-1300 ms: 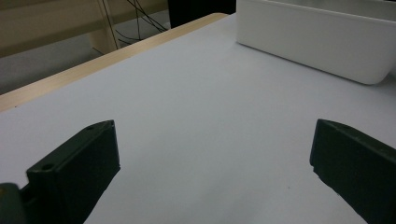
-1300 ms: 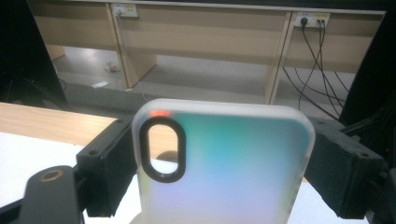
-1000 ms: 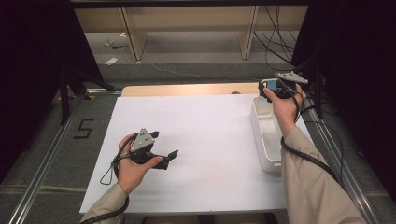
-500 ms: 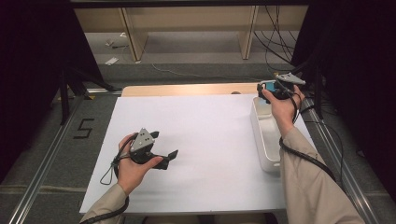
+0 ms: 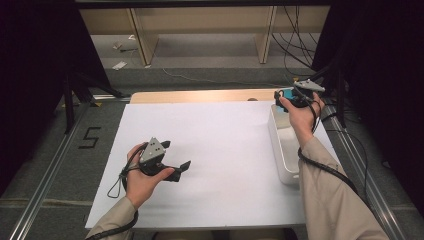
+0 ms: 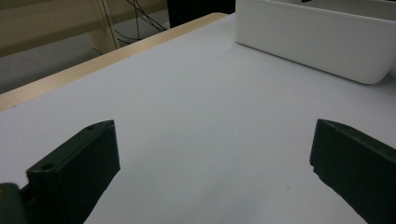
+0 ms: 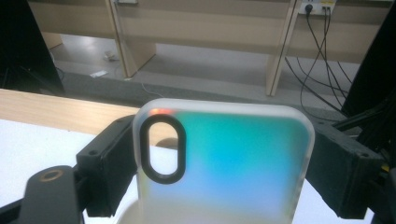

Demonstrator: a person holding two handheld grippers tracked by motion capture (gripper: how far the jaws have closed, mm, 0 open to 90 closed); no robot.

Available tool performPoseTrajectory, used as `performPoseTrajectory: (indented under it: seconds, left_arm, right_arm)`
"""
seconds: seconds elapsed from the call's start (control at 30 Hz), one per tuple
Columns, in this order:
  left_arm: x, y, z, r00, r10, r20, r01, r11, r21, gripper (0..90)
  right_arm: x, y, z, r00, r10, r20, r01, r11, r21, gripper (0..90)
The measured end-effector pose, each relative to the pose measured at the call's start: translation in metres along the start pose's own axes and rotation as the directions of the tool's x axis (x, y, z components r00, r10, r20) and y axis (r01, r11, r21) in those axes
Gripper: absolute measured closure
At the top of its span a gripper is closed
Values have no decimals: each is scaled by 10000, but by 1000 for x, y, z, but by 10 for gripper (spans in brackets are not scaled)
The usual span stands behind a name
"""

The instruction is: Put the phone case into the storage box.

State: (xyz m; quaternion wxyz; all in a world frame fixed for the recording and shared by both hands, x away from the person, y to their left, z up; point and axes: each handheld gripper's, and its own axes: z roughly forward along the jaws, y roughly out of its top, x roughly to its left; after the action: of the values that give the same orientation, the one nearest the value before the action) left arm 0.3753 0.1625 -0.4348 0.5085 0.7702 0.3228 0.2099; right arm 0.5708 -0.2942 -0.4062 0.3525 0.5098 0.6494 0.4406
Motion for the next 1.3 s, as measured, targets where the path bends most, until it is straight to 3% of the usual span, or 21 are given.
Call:
performPoseTrajectory:
  seconds: [1.3]
  left_arm:
    - [0, 0, 0, 10000, -10, 8, 10, 10000, -2, 6]
  right_arm:
    - [1, -13, 10, 9999, 126, -17, -125, 9992, 367, 177]
